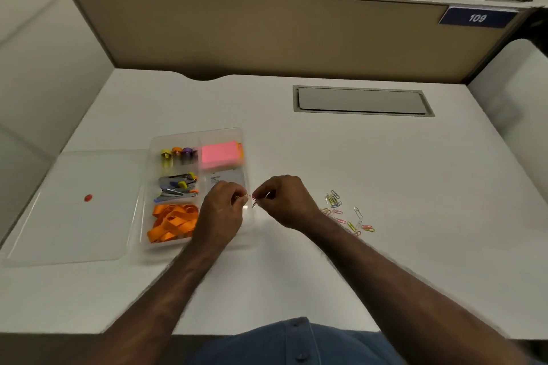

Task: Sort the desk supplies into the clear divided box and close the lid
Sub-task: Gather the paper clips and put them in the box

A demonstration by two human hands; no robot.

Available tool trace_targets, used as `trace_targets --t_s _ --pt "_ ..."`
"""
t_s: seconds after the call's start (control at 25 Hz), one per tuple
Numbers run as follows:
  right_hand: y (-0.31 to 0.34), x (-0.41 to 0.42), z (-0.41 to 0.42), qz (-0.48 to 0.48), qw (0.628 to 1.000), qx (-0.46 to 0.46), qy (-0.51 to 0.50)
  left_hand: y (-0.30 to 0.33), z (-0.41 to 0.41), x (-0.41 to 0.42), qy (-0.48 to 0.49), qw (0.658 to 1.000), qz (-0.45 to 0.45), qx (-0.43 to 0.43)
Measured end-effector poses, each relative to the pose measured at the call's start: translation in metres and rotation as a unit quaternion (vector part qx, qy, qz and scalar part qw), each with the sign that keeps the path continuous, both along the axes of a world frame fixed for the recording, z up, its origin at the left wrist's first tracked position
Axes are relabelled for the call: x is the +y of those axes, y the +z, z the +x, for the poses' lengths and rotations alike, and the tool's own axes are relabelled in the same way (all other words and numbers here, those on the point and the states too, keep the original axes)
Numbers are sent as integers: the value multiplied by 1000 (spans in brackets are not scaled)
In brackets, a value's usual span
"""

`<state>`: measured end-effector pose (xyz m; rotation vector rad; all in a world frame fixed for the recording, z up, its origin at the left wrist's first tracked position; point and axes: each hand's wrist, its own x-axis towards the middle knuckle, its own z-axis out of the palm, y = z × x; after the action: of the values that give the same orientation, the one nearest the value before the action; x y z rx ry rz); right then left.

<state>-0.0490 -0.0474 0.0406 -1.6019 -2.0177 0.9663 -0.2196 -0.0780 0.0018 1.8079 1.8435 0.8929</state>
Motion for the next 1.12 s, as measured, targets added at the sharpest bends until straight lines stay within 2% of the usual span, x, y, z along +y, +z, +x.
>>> trace_targets --t_s 0.28,0.48,0.68,0.88,1.0,1.12 --pt "-9 1 -52 1 998 -41 47 -11 -36 -7 67 998 -13 18" --pt "-4 1 -36 6 1000 1 9 -8 -32 -12 78 997 12 5" --pt "-5 0 26 36 998 6 -57 1 4 -17 -1 999 41 -8" --pt "-26 -6 102 6 991 -102 -87 -1 66 -23 -105 992 69 -28" --pt "-39 -11 131 -22 985 -166 -39 -16 103 -26 -148 989 15 -15" --pt "-50 -16 149 -63 974 -211 49 -36 129 -26 -197 975 -88 55"
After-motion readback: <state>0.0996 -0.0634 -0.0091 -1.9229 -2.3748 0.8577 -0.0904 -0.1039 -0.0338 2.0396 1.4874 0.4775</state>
